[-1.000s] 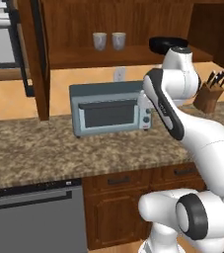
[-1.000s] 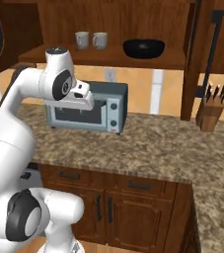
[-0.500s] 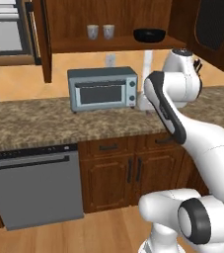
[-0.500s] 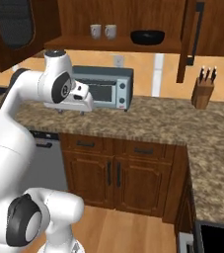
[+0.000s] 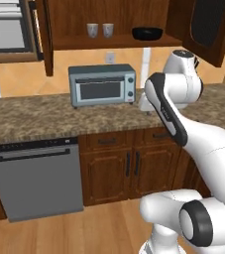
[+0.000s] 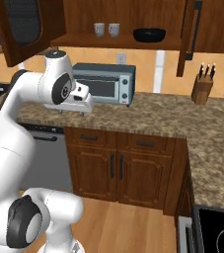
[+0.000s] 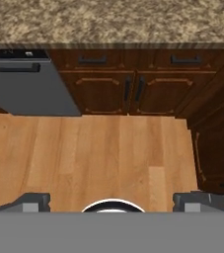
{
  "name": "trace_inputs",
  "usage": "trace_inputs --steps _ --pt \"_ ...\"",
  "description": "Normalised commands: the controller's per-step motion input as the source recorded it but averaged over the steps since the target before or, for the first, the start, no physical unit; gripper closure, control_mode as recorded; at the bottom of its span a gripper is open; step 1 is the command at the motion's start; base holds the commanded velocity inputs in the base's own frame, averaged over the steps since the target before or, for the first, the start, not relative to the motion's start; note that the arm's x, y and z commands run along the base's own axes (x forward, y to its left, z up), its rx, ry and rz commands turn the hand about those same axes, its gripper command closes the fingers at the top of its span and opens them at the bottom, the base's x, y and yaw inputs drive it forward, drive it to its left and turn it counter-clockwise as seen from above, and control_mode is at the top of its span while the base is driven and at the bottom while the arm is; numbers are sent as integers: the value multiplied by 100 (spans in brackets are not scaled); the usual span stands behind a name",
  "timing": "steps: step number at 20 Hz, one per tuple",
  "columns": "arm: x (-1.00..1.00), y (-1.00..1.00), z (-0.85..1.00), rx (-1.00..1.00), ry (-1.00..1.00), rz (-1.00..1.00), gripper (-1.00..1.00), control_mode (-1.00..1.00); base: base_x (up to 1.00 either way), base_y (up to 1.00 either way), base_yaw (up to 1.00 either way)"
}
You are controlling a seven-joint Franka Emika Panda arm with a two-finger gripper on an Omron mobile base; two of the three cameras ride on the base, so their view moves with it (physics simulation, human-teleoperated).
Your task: Gather all objects into one cabinet and sort the glasses and bowls to opposite sides.
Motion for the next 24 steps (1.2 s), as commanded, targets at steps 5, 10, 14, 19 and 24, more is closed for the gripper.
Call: trace_inputs --steps 5,10,14,19,24 --pt "0 0 0 0 0 0 -100 100 -28 0 11" --pt "0 0 0 0 0 0 -100 100 -45 0 54" --pt "0 0 0 0 0 0 -100 100 -44 0 77" --pt "0 0 0 0 0 0 -100 100 -27 0 88" --pt "0 0 0 0 0 0 -100 100 -13 0 82"
